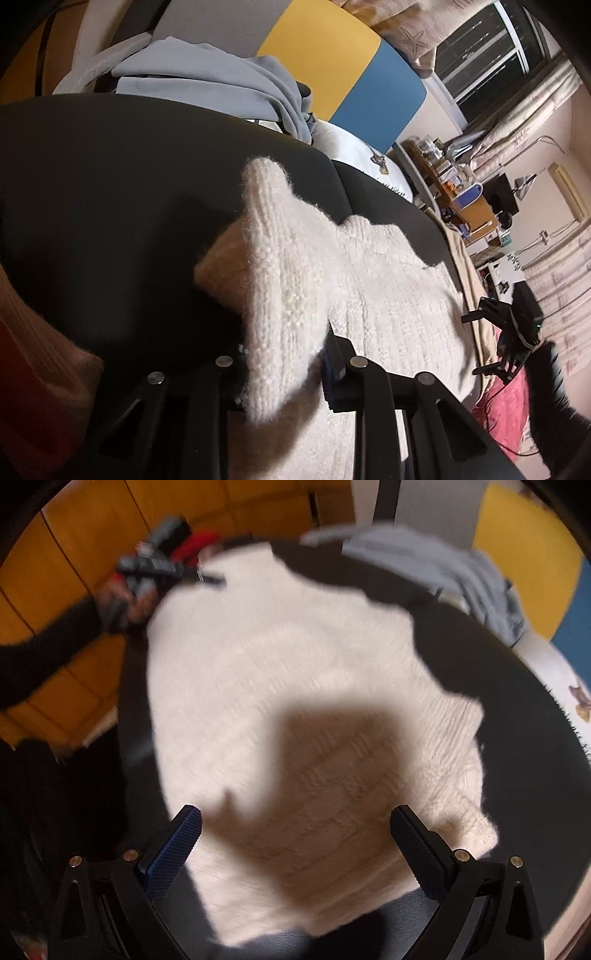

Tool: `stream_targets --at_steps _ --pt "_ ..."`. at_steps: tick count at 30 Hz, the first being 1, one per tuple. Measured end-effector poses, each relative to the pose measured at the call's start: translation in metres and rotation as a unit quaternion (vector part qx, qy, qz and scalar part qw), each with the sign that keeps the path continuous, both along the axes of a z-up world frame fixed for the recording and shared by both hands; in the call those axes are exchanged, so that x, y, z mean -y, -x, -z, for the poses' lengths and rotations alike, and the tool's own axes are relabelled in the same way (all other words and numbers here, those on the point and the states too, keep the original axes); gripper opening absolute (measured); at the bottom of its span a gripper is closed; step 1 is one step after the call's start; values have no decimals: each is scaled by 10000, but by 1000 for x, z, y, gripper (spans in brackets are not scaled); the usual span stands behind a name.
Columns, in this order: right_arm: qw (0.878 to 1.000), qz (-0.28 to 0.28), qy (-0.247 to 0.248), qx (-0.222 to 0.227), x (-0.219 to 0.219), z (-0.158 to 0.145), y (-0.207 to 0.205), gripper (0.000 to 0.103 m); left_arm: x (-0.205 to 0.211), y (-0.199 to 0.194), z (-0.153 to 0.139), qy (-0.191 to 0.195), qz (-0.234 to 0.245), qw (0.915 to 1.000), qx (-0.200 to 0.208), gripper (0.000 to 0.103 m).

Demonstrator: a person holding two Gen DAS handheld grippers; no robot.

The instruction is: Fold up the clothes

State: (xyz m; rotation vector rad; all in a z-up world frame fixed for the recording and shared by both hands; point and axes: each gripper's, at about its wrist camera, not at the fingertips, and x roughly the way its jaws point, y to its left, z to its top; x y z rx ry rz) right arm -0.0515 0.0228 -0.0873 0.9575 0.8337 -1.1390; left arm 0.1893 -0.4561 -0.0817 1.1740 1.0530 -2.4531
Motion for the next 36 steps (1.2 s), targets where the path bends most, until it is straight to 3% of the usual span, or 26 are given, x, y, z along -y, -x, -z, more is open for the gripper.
stream_targets --at_steps 3,6,9,13,21,23,27,30,36 --pt "9977 -385 -537 -141 -3 29 6 103 1 4 4 25 32 10000 81 25" --pt "9994 -91 -241 210 -12 31 17 103 -3 3 2 -239 57 9996 -106 24" --pt "9994 189 177 215 -29 33 18 103 -4 -7 -9 -548 12 9970 -550 24" --pt "9938 771 727 342 -49 36 21 103 -10 -21 -31 -940 -115 9882 -1201 24" --pt "9845 1274 1205 81 -75 38 14 103 -43 -5 -72 -1472 -274 9653 -2140 18" --pt "9822 1359 1292 64 -76 36 12 103 -57 9 -82 -1455 -196 9639 -2221 17" --pt "9777 1501 1467 65 -81 35 6 103 -82 47 -93 -1112 -41 9765 -1846 16" --pt "9769 1525 1499 -28 -85 35 2 103 -89 65 -85 -1081 -66 9833 -1462 16" --pt "9759 1526 1556 -112 -71 39 -10 103 -113 87 -82 -1419 112 9787 -1482 16"
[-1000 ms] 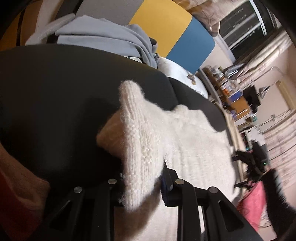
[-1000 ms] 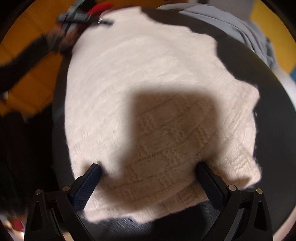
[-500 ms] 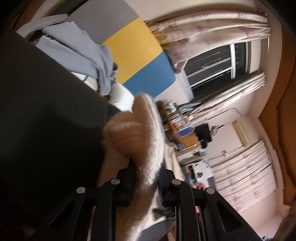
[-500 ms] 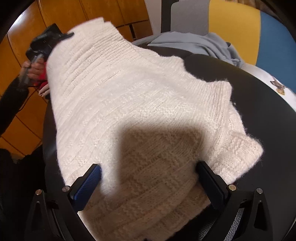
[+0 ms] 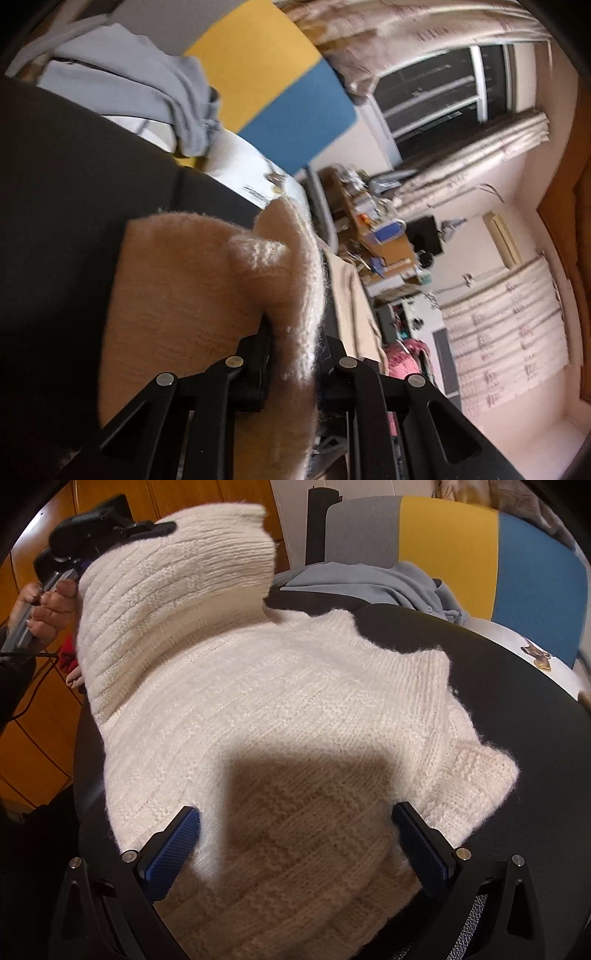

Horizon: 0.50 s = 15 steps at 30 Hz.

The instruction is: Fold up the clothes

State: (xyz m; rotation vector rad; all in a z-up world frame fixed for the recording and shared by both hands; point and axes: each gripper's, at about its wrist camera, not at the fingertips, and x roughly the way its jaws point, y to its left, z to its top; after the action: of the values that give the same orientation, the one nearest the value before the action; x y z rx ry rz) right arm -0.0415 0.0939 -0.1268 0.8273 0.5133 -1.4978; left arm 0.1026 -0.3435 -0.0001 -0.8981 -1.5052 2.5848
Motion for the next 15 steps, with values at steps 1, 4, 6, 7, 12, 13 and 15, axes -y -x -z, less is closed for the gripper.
stream_targets --at_steps 1,4,6,7,12,13,15 --pt "10000 -1 13 17 2 1 1 103 -6 5 -1 -72 79 9999 -72 16" --pt "10000 -10 31 31 5 -2 1 103 -22 25 2 -386 253 9986 -271 16" --pt "10000 -14 45 51 5 -2 2 103 -34 43 7 -573 364 9971 -331 16" --pt "9999 -14 62 78 5 -3 3 103 -40 50 9 -652 412 9964 -345 16" --pt "9998 -14 119 148 5 -5 3 103 -61 89 30 -1031 651 9918 -383 16" --pt "9998 -14 127 155 5 -5 3 103 -64 98 34 -1100 668 9911 -343 16" --pt "9998 -14 143 168 4 -5 2 103 -71 112 42 -1229 705 9895 -295 16"
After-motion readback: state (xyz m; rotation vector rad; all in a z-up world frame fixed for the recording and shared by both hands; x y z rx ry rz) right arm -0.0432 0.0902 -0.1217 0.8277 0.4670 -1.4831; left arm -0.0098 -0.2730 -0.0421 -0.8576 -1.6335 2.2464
